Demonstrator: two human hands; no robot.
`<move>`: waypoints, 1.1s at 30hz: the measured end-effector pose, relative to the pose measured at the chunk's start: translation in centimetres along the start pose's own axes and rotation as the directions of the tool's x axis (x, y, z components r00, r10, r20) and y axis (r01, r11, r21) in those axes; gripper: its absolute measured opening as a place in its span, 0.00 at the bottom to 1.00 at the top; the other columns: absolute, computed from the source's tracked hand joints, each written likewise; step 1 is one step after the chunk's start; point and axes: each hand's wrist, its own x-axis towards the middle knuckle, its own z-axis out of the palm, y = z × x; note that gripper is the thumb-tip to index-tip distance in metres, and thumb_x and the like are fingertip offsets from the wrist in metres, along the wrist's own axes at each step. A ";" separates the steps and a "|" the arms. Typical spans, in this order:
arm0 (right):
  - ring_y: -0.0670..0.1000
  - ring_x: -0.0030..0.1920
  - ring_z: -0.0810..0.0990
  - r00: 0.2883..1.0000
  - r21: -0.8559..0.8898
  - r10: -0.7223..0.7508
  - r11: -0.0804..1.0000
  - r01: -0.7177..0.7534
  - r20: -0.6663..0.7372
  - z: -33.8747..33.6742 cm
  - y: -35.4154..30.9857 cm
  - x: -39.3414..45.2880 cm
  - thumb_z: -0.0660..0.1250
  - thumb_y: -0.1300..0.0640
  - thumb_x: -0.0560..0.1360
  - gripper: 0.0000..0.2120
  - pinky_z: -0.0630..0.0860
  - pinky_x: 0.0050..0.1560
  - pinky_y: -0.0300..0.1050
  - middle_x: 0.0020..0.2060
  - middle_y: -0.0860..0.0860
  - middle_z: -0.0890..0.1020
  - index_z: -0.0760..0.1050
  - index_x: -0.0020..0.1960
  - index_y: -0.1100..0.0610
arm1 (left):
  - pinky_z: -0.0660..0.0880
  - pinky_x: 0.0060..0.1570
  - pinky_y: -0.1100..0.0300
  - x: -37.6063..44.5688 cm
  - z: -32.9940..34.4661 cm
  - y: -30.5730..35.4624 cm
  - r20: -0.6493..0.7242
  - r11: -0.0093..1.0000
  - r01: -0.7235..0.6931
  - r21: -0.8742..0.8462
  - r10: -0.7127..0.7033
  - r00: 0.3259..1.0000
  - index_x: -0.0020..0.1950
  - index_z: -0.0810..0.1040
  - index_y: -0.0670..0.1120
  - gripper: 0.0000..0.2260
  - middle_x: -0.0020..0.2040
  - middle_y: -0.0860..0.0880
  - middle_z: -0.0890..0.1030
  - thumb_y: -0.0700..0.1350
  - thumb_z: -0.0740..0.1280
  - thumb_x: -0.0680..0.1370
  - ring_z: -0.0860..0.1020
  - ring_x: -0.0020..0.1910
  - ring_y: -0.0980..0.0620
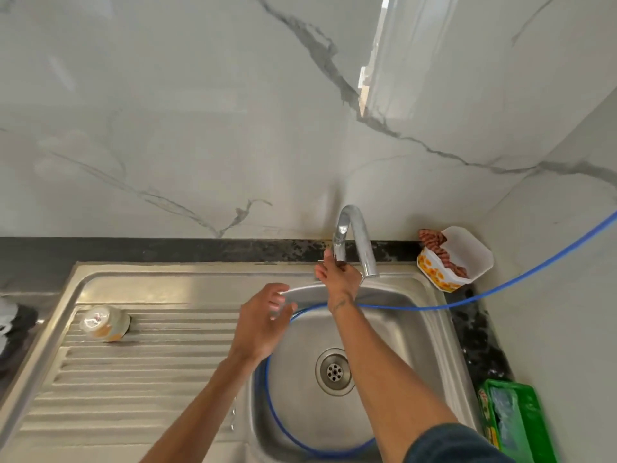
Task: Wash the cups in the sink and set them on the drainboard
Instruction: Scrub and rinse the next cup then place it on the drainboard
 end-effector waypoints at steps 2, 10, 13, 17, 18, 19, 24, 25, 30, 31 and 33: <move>0.51 0.32 0.79 0.998 0.007 0.056 0.998 -0.056 0.003 -1.3 -0.6 -1.6 0.79 0.60 0.75 0.13 0.81 0.35 0.44 0.38 0.59 0.82 0.79 0.52 0.66 | 0.76 0.46 0.73 0.5 1.7 1.0 0.029 0.998 0.053 -0.036 -0.052 0.998 0.61 0.81 0.55 0.12 0.48 0.56 0.85 0.50 0.75 0.79 0.83 0.47 0.60; 0.47 0.41 0.81 0.920 -0.846 -0.326 0.408 0.343 0.216 -11.3 -0.7 -10.1 0.70 0.63 0.78 0.08 0.74 0.46 0.40 0.39 0.46 0.84 0.85 0.47 0.52 | 0.77 0.49 0.59 -1.9 4.7 1.7 0.311 0.989 0.127 -0.079 -0.097 0.945 0.53 0.85 0.54 0.11 0.48 0.48 0.86 0.55 0.75 0.73 0.81 0.44 0.53; 0.53 0.52 0.85 0.838 -0.842 -0.311 0.169 0.512 0.448 -14.6 1.5 -13.0 0.70 0.58 0.79 0.12 0.78 0.55 0.44 0.54 0.52 0.86 0.81 0.61 0.50 | 0.81 0.55 0.53 -4.9 5.1 -1.0 0.377 0.976 0.205 -0.075 -0.163 0.912 0.47 0.84 0.60 0.16 0.48 0.51 0.86 0.64 0.64 0.68 0.82 0.45 0.54; 0.58 0.67 0.78 0.922 -0.915 0.192 -0.164 0.368 0.336 -14.6 3.2 -15.8 0.73 0.50 0.77 0.21 0.74 0.62 0.49 0.68 0.54 0.79 0.74 0.69 0.48 | 0.78 0.59 0.60 -7.9 3.2 -2.7 0.435 0.968 0.248 -0.047 -0.204 0.877 0.56 0.85 0.48 0.22 0.52 0.51 0.86 0.58 0.60 0.72 0.83 0.52 0.51; 0.63 0.62 0.80 0.920 -0.913 0.010 -0.118 0.390 0.392 -14.0 3.7 -16.1 0.76 0.53 0.74 0.22 0.76 0.61 0.55 0.64 0.57 0.81 0.78 0.67 0.51 | 0.75 0.58 0.62 -8.3 2.4 -2.9 0.437 0.960 0.267 -0.083 -0.206 0.876 0.56 0.85 0.48 0.19 0.50 0.54 0.84 0.56 0.62 0.75 0.82 0.51 0.54; 0.66 0.56 0.82 0.917 -0.922 -0.103 -0.059 0.382 0.386 -13.0 3.7 -17.3 0.77 0.56 0.72 0.21 0.78 0.59 0.59 0.59 0.59 0.83 0.81 0.65 0.54 | 0.75 0.55 0.61 -8.6 1.4 -3.4 0.414 0.949 0.281 -0.143 -0.200 0.888 0.55 0.85 0.49 0.15 0.47 0.57 0.83 0.55 0.64 0.77 0.80 0.48 0.56; 0.53 0.53 0.85 0.856 -0.856 0.015 -0.026 0.517 0.517 -1.8 4.9 -22.4 0.73 0.49 0.77 0.14 0.77 0.59 0.48 0.58 0.49 0.85 0.81 0.62 0.49 | 0.78 0.45 0.61 -9.2 -7.0 -8.6 0.167 0.857 0.355 -0.373 -0.315 0.934 0.44 0.85 0.62 0.05 0.37 0.61 0.83 0.58 0.70 0.73 0.82 0.41 0.57; 0.53 0.57 0.84 0.860 -0.857 0.052 -0.069 0.510 0.507 0.8 5.7 -23.1 0.72 0.47 0.78 0.15 0.76 0.61 0.48 0.60 0.49 0.85 0.80 0.64 0.49 | 0.78 0.45 0.63 -9.2 -9.6 -9.6 0.131 0.848 0.339 -0.407 -0.313 0.941 0.47 0.85 0.59 0.02 0.37 0.61 0.83 0.54 0.71 0.77 0.82 0.43 0.56; 0.50 0.47 0.83 0.792 -0.791 0.013 0.057 0.609 0.610 13.7 10.1 -29.1 0.72 0.51 0.79 0.09 0.78 0.54 0.45 0.52 0.49 0.85 0.81 0.58 0.51 | 0.83 0.50 0.57 -9.8 -22.5 -16.5 -0.106 0.847 0.288 -0.446 -0.369 0.923 0.57 0.84 0.51 0.13 0.50 0.51 0.87 0.57 0.68 0.80 0.86 0.48 0.52; 0.48 0.45 0.83 0.758 -0.756 0.011 0.089 0.648 0.652 16.5 11.1 -30.6 0.72 0.52 0.79 0.07 0.76 0.51 0.42 0.50 0.48 0.85 0.81 0.56 0.51 | 0.83 0.49 0.56 -9.9 -24.7 -17.9 -0.146 0.824 0.292 -0.486 -0.406 0.902 0.58 0.84 0.50 0.12 0.49 0.49 0.87 0.55 0.68 0.81 0.86 0.46 0.52; 0.41 0.44 0.82 0.692 -0.689 0.049 0.156 0.707 0.721 22.2 13.9 -33.4 0.71 0.52 0.80 0.05 0.76 0.48 0.38 0.48 0.44 0.84 0.81 0.56 0.49 | 0.82 0.48 0.55 -10.5 -28.9 -20.5 -0.247 0.785 0.279 -0.553 -0.474 0.845 0.57 0.83 0.49 0.08 0.45 0.48 0.88 0.50 0.68 0.83 0.86 0.42 0.52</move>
